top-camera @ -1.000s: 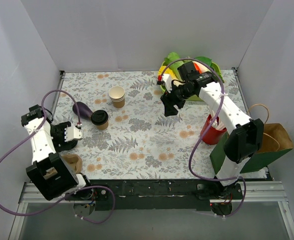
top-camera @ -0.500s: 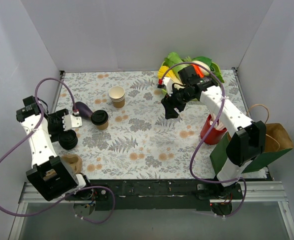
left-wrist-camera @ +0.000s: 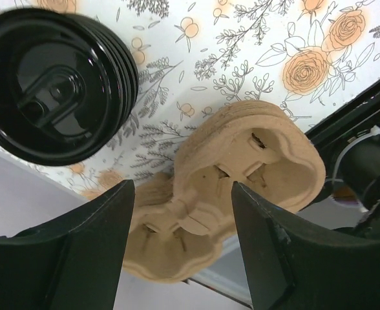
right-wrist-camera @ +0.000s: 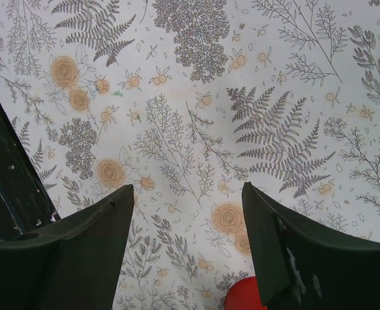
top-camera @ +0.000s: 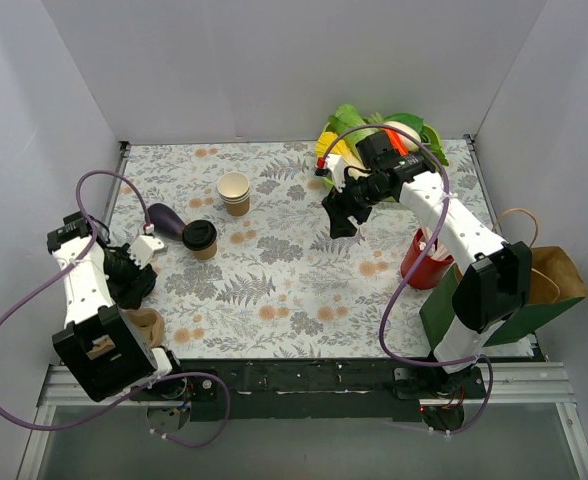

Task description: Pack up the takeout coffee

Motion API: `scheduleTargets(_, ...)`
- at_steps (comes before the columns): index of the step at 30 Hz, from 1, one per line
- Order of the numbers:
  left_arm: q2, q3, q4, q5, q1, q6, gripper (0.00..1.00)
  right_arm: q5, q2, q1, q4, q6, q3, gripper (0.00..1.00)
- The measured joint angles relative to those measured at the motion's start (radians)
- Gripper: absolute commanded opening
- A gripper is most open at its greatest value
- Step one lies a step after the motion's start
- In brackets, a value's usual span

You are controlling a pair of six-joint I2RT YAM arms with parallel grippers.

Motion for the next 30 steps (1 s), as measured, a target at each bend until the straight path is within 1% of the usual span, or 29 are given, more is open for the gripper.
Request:
scheduleTargets(3,0.000,-0.006,0.001,-0.031,0.000,-0.076,0.67,-0.002,0.000,0.000,0.000,0.000,0.000,0.75)
scheduleTargets(5,0.000,-0.016,0.000,-0.039,0.000,-0.100,0.68,-0.005,0.003,0.000,0.000,0.000,0.000,0.75)
scheduleTargets(11,0.001,-0.092,0.014,-0.058,0.000,-0.111,0.69,-0.017,0.028,0.001,-0.003,0.000,0.003,0.75)
scheduleTargets(15,0.013,-0.140,0.056,-0.063,0.000,-0.111,0.67,-0.018,0.041,0.002,-0.004,0.001,0.008,0.75)
scheduleTargets(23,0.050,-0.171,0.160,-0.060,0.000,-0.119,0.64,-0.018,0.042,0.004,-0.004,0.005,0.008,0.75)
scheduleTargets(28,0.075,-0.186,0.225,-0.054,0.000,-0.171,0.60,-0.017,0.042,0.004,-0.004,0.010,0.008,0.75)
scheduleTargets(30,0.082,-0.183,0.251,-0.045,0.001,-0.212,0.59,-0.015,0.042,0.004,-0.004,0.012,0.008,0.75)
